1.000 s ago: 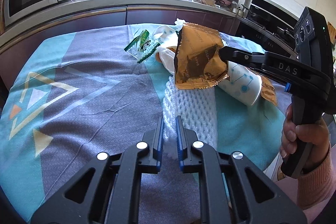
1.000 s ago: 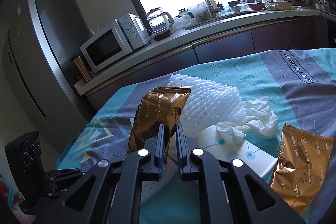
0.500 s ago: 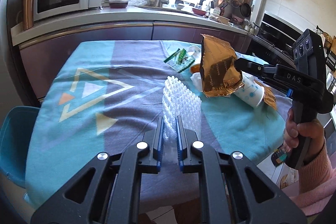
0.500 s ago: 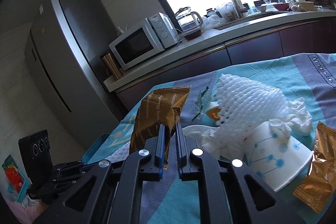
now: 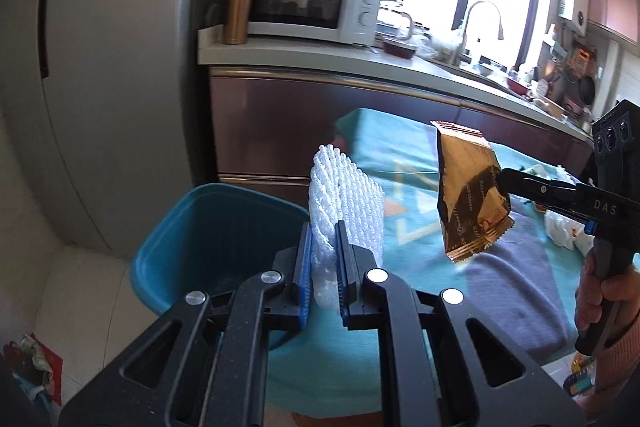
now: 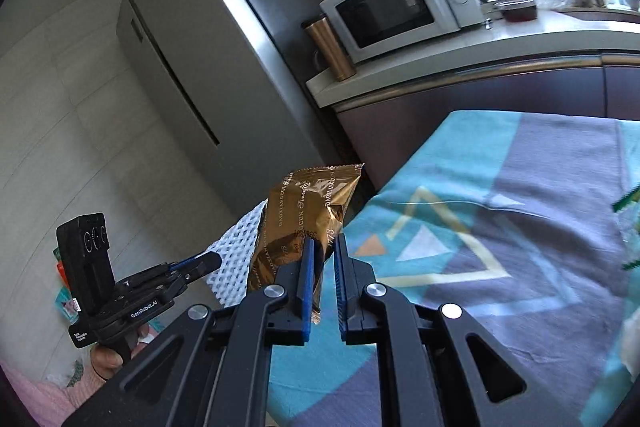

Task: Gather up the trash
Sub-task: 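Carry both items over the teal bin and open both tools to drop them, then move both open tools back over the trash on the table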

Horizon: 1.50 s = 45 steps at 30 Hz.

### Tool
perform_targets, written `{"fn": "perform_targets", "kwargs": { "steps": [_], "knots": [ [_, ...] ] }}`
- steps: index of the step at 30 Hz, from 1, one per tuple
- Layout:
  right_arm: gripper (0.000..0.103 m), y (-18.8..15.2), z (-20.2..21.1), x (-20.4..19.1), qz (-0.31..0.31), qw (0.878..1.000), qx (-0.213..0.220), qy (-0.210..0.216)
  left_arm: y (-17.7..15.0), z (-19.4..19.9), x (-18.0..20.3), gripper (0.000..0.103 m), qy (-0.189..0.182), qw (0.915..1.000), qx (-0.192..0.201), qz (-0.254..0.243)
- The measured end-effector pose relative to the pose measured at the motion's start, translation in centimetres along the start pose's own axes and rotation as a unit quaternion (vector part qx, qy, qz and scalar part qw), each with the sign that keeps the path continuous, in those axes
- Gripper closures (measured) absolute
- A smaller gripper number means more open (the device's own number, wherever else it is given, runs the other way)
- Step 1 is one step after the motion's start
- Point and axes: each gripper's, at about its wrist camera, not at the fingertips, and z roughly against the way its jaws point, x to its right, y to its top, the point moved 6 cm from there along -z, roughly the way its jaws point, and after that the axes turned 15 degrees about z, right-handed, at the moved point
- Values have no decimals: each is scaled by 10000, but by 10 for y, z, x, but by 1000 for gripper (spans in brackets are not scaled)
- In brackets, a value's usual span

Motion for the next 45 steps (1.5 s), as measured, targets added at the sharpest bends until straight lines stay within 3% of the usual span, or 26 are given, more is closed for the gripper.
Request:
{"fn": "perform_targets", "kwargs": {
  "steps": [5,12,23,26,36,39,45],
  "knots": [
    [94,11,-62,-23,136,9986,-411,288,11,-19,-56,92,422,9985,24,338],
    [94,3,-126,-42,393,9929,-1081,296,10,-56,-106,92,917,9938,-183,606],
    [93,-10,-185,-54,530,9798,-1923,152,1,-100,-124,90,1107,9893,-510,799],
    [88,-13,-197,-55,463,9756,-2140,134,3,-113,-126,86,1165,9878,-570,860],
    [79,-14,-184,-53,273,9809,-1915,213,-4,-122,-125,79,1125,9880,-587,880],
    [76,-15,-161,-46,249,9850,-1684,283,-1,-110,-114,78,974,9907,-458,838],
    [69,-14,-87,-33,425,9932,-1076,164,9,-74,-65,64,452,9978,-55,491]
  ]
}}
